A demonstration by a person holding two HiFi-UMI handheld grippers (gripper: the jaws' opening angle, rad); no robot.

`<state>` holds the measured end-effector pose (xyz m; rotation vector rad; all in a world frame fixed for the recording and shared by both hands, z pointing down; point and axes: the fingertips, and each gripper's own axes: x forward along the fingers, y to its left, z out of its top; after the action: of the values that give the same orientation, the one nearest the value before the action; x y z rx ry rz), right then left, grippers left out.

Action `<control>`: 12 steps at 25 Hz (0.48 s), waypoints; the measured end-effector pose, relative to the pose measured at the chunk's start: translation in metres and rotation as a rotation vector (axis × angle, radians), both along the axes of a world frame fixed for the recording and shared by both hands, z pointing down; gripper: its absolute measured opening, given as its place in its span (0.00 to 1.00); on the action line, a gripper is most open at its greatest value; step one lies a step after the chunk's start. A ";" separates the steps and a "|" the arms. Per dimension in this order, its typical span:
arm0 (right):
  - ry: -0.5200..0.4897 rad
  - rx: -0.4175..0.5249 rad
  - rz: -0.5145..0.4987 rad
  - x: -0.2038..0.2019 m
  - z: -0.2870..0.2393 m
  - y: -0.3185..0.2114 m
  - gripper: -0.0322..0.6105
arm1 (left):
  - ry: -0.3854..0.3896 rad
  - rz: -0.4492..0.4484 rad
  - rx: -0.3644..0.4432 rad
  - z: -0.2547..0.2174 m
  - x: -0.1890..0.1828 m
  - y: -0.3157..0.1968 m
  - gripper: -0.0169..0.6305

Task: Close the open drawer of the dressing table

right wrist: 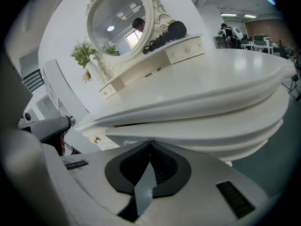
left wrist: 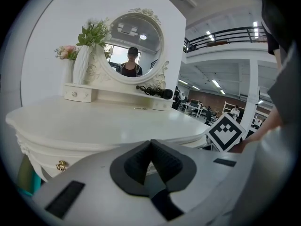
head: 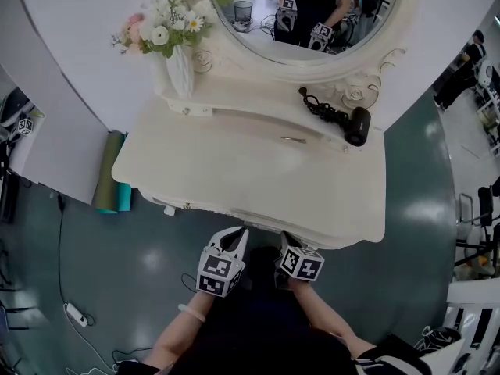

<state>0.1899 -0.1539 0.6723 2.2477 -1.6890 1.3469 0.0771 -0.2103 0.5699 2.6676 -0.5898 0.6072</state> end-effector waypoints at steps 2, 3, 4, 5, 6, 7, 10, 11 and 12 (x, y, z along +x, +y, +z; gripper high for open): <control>0.001 0.001 -0.006 0.003 0.001 -0.003 0.07 | -0.002 0.000 -0.003 0.002 0.003 -0.002 0.06; 0.005 0.000 -0.008 0.004 0.001 -0.004 0.07 | -0.003 0.000 -0.004 0.002 0.005 -0.003 0.06; 0.013 -0.003 -0.009 0.006 0.001 -0.006 0.07 | -0.005 0.001 -0.005 0.003 0.007 -0.004 0.06; 0.024 -0.007 -0.009 0.008 0.002 -0.007 0.07 | -0.007 0.001 -0.006 0.003 0.008 -0.005 0.06; 0.037 -0.012 -0.009 0.009 0.002 -0.009 0.07 | -0.009 0.001 -0.007 0.004 0.010 -0.007 0.06; 0.046 -0.015 -0.007 0.011 0.002 -0.011 0.07 | -0.010 -0.001 -0.009 0.004 0.011 -0.008 0.06; 0.053 -0.015 0.011 0.015 0.002 -0.018 0.07 | -0.013 -0.006 -0.014 0.005 0.012 -0.011 0.06; 0.054 -0.013 0.018 0.017 0.002 -0.020 0.07 | -0.014 -0.008 -0.015 0.005 0.012 -0.012 0.06; 0.056 -0.012 0.025 0.020 0.002 -0.022 0.07 | -0.016 -0.011 -0.016 0.006 0.013 -0.012 0.06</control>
<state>0.2095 -0.1758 0.6744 2.2845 -1.6367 1.2829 0.0896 -0.2224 0.5759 2.6456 -0.6008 0.6280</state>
